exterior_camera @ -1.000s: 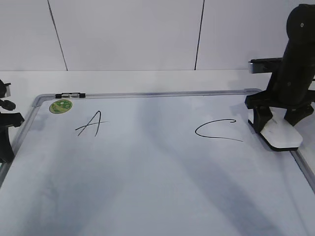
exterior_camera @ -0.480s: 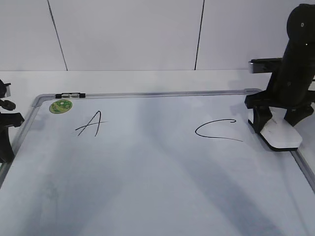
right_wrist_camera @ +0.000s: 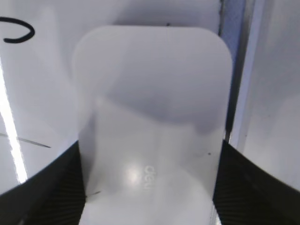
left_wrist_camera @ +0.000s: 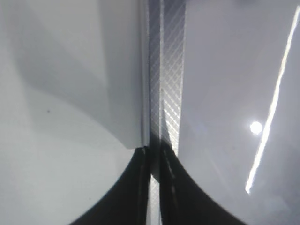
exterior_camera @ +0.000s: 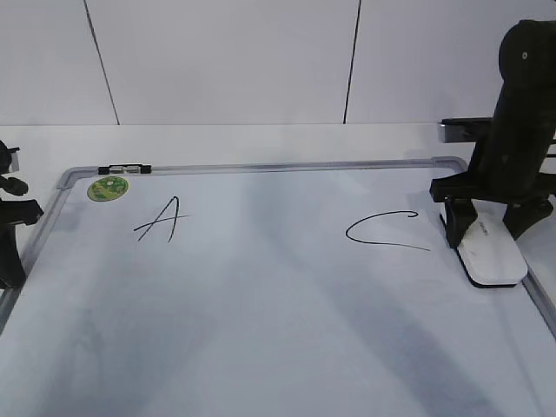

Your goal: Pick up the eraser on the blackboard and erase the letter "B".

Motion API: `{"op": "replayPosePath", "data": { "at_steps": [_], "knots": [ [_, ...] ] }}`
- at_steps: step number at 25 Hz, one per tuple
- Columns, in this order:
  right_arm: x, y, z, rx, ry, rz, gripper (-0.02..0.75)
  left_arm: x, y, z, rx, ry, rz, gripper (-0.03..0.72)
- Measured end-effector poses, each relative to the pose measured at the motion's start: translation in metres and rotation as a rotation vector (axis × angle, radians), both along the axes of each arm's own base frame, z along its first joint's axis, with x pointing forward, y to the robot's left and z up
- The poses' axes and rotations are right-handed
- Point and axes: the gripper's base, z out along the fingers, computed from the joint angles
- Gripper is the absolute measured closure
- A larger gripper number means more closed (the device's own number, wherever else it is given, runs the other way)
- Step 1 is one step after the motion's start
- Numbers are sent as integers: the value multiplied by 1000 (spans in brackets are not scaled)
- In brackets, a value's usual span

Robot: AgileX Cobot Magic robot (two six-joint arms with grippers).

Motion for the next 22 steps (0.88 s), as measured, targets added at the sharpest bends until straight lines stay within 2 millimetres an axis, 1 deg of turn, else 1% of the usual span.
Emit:
{"op": "replayPosePath", "data": {
  "at_steps": [22],
  "knots": [
    [-2,-2,0,-20,18,6,192,-1,-1,0,-7,10,2,672]
  ]
}}
